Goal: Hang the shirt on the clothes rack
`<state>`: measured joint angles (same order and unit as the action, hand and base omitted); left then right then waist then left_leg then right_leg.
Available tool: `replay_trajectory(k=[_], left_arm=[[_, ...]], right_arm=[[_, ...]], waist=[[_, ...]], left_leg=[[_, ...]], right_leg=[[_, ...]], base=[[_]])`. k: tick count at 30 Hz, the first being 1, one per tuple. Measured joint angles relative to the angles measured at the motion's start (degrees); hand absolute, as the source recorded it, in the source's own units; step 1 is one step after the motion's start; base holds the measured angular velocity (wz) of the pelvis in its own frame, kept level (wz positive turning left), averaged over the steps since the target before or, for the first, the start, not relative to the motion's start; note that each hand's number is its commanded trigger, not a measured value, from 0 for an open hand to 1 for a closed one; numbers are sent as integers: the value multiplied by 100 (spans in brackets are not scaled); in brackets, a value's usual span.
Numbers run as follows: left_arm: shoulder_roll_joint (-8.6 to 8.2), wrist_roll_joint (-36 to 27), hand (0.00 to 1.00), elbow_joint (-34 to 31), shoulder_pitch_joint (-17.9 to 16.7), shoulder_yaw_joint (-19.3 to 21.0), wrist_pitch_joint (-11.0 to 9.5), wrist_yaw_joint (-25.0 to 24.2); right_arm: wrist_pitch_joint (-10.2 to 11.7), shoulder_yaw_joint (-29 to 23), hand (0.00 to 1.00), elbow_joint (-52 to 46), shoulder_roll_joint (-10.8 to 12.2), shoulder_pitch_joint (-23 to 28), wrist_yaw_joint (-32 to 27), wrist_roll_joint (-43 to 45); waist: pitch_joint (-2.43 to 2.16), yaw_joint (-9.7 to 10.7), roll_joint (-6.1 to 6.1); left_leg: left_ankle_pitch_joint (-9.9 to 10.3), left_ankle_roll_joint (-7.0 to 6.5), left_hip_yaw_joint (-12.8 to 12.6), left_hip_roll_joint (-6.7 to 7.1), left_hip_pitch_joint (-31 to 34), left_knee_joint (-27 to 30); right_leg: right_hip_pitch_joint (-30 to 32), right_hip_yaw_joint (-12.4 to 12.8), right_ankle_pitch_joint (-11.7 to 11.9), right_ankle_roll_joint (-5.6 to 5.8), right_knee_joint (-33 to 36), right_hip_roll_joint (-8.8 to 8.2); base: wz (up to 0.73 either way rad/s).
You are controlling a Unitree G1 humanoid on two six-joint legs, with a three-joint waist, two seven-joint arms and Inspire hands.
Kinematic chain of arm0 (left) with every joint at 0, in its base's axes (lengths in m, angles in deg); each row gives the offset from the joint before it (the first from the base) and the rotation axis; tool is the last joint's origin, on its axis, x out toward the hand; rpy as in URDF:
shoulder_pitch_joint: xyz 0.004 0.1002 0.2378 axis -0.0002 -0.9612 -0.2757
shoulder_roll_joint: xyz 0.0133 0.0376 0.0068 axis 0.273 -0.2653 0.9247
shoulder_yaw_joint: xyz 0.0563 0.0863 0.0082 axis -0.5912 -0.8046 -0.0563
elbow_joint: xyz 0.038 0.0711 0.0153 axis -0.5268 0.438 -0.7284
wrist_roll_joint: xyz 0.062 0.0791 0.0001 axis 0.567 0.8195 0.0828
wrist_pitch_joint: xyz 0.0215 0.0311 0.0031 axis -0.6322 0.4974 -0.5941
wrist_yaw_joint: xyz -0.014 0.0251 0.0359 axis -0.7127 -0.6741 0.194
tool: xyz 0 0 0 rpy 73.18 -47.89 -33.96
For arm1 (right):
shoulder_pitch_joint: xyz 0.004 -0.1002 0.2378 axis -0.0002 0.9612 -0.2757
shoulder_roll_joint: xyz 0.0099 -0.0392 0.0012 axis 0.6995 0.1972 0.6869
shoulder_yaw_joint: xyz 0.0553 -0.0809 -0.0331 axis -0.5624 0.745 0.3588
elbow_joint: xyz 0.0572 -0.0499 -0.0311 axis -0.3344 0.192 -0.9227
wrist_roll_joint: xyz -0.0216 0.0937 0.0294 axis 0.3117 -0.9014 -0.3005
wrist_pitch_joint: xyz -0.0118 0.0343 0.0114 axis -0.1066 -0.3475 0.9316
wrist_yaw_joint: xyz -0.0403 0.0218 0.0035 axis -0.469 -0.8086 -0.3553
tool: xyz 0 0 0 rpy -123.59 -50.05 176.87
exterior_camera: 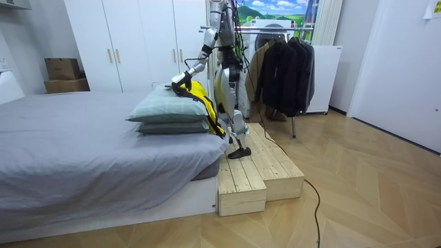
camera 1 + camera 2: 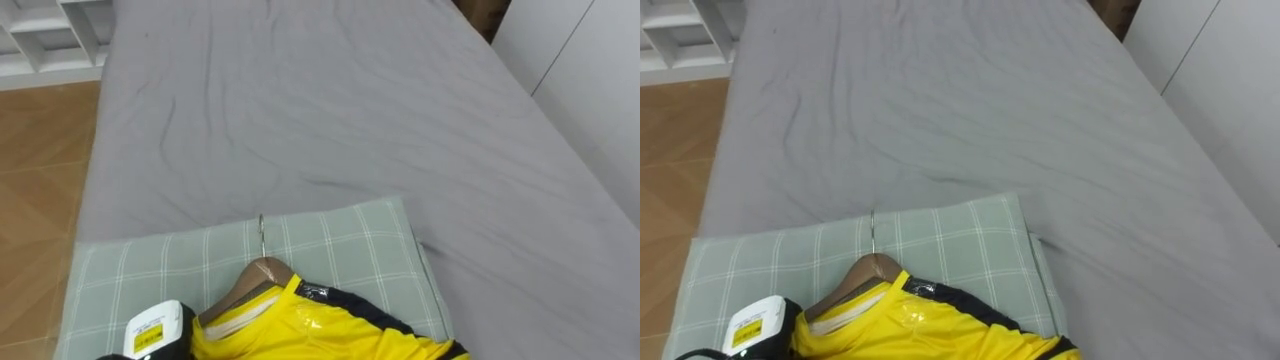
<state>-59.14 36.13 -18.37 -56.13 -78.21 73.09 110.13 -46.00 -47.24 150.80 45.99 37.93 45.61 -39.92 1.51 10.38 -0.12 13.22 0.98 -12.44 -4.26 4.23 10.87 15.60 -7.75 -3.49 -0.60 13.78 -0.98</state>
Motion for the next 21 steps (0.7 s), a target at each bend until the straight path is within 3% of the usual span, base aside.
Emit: replay_trajectory(k=[6,12,21], left_arm=[[0,-237,100,27,-18,-18,-51,1],[-6,-559,100,28,-32,-90,-119,118],[65,-560,100,-293,-33,-90,-327,135]], right_arm=[[1,4,0,-6,-1,2,1,3],[10,10,0,-3,-40,-2,-20,3],[253,121,0,2,-53,103,-111,-38]], waist=[[-3,13,9],[-40,8,89],[-50,-4,146]], left_leg=[[0,0,-10,0,-69,-4],[0,0,-8,-3,-72,-2],[0,0,101,-5,-63,46]], right_leg=[[-65,-9,0,0,-13,-2],[-67,-12,0,0,-17,2],[-184,-72,12,6,-131,-3]], base=[[0],[0],[5]])
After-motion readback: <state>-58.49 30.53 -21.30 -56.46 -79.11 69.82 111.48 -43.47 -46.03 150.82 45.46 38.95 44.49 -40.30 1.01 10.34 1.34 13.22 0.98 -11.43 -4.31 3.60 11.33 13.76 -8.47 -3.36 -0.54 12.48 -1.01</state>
